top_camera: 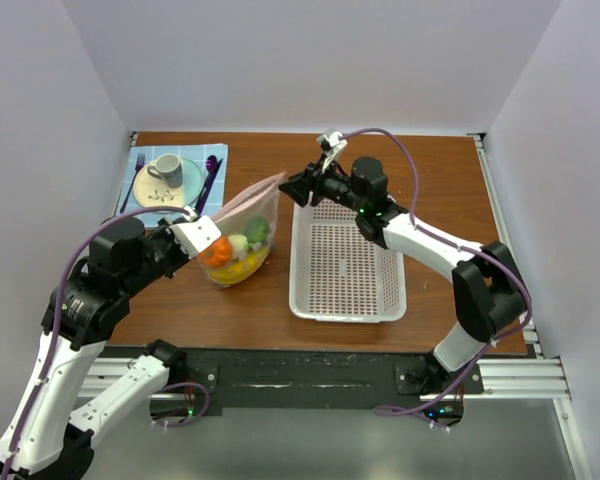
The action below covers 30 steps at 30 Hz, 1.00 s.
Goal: Open the zip-top bag and remove the fake food
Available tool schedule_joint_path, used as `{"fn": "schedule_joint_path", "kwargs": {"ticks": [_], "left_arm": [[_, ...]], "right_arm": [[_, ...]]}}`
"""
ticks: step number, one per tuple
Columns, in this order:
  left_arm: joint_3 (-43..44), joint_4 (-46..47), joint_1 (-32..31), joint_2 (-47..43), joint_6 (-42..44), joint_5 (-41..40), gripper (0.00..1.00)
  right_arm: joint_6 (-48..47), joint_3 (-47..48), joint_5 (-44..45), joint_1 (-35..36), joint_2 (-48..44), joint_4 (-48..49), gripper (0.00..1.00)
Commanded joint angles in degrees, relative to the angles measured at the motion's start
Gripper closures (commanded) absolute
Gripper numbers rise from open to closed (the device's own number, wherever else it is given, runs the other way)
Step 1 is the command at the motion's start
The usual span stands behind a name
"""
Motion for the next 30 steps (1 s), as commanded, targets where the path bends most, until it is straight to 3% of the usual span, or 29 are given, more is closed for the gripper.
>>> {"fn": "schedule_joint_path", "kwargs": {"ticks": [1,5,9,18,30], "left_arm": [[0.79,-1.35,0.12,1.65,-4.99,9.62,1.00],[-0.35,-1.36,0.12,3.23,-6.84,13.51,1.00],[0.52,-1.09,0.12,4.90,-7.37,15.70,1.00],[3.16,-2.49,0.21,5.00,-7.81,17.73,1.00],[5.45,-2.50,0.12,5.43,-7.46,18.78,1.00]], "right_arm": [[-0.46,-1.19,6.36,-1.37,-9.14,-15.18,0.47],[-1.43,-1.45,4.26,0.02,-17.14,-21.03,0.47],[-6.61,2.05,8.81,7.91,-21.11,-24.80,0.55],[-6.80,10.76,8.21,10.58,-14.08,-28.68,0.66],[-9.52,13.93,9.70,12.77,-10.30,-32.90,0.68]]}}
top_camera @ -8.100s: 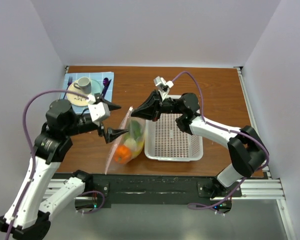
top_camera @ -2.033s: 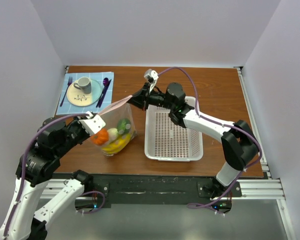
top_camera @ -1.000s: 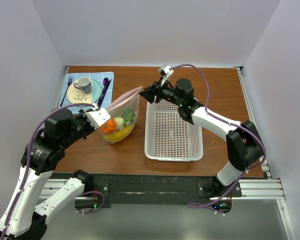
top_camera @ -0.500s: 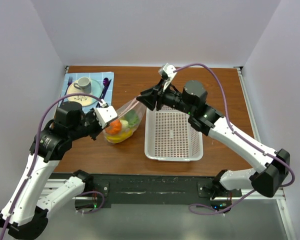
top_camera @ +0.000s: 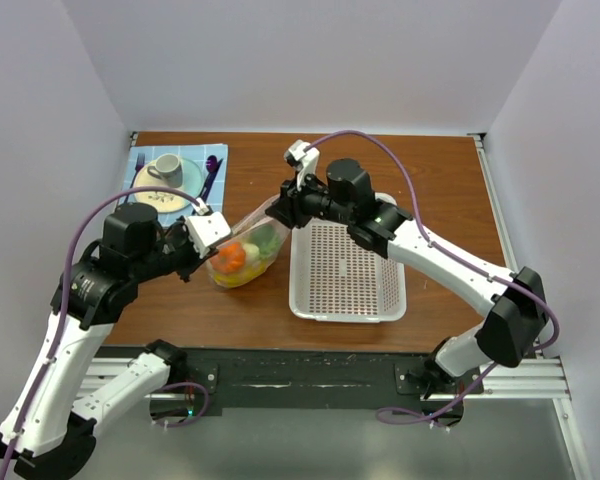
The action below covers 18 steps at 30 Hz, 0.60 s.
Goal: Open the zip-top bag and remove the fake food
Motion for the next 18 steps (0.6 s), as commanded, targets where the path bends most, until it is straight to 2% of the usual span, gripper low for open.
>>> {"fn": "schedule_joint_path", "kwargs": {"ticks": [1,6,9,10,15,18], "left_arm": [[3.07,0.91,0.12,0.21,-0.71,2.33,1.00],[5.52,0.91,0.12,1.26,-1.58,5.92,0.99],[7.98,0.74,0.12,3.02,-2.72,8.90,0.85],[9.12,0.74,0.12,3.37,-2.90,9.70,0.78],[11.33,0.21,0.21,5.22,-2.64,11.56,0.62],[11.16,-0.67,0.12,5.66,-1.50,10.60,0.38]], "right_arm": [[-1.63,3.90,0.91,0.56,-1.25,-0.11,0.68],[-3.65,6.52,1.52,2.48,1.46,-5.01,0.63],[-5.23,7.76,3.63,5.38,3.22,-8.97,0.58],[-5.41,7.77,4.51,6.26,3.67,-9.86,0.57],[-4.80,4.62,9.44,11.27,4.73,-12.16,0.53],[-3.57,1.88,10.67,12.77,3.85,-12.42,0.53]]}}
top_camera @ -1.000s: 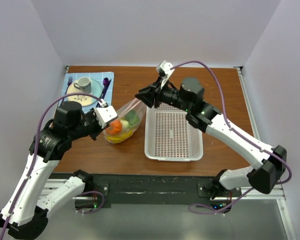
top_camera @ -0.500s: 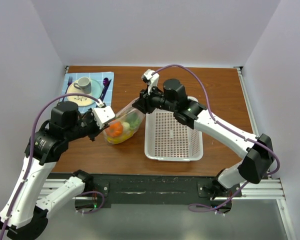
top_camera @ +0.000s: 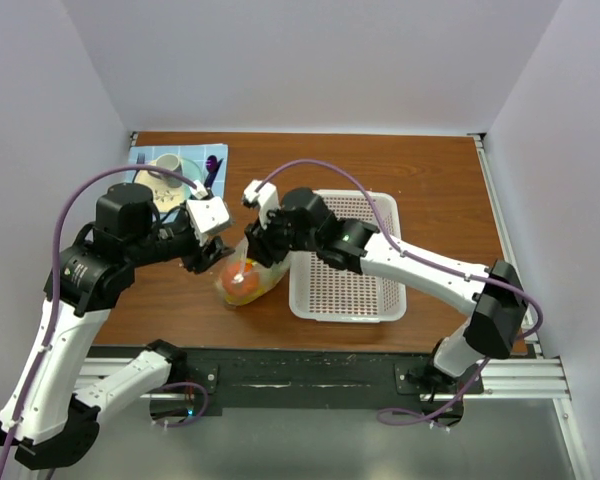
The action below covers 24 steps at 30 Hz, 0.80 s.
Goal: Open the zip-top bag and remove the fake food
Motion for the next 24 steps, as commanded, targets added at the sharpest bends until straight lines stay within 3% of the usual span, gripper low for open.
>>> {"fn": "schedule_joint_path", "kwargs": {"ticks": [1,4,7,10,12,15,24], "left_arm": [[1.97,0.03,0.12,0.28,-0.49,0.43,0.22],[0.75,2.49,0.12,-0.15,-1.89,-8.34,0.10],[-4.76,6.17,0.12,-2.08,-1.11,-16.88,0.06],[-14.32,10.30,0.21,-4.81,-1.37,-21.81,0.04],[-21.97,13.63,0.21,-6.22,-1.55,-22.43,0.04],[-29.72,19.52,1.00,-6.84,-3.39,-23.22,0.06],[-36.43,27.36,7.76,1.33,-0.24,-20.77,0.08]], "right_arm": [[0.52,-2.97,4.98,1.93,-2.05,-2.82,0.53],[1.05,-5.26,7.45,3.60,-3.63,-4.75,0.53],[2.02,-8.59,10.17,4.92,-6.44,-5.72,0.49],[4.21,-12.72,12.20,6.76,-9.00,-4.85,0.34],[5.62,-15.97,12.20,7.56,-10.83,-2.67,0.29],[7.29,-19.58,12.81,9.23,-12.68,0.85,0.01],[7.73,-22.58,12.11,12.13,-11.56,6.49,0.01]]}}
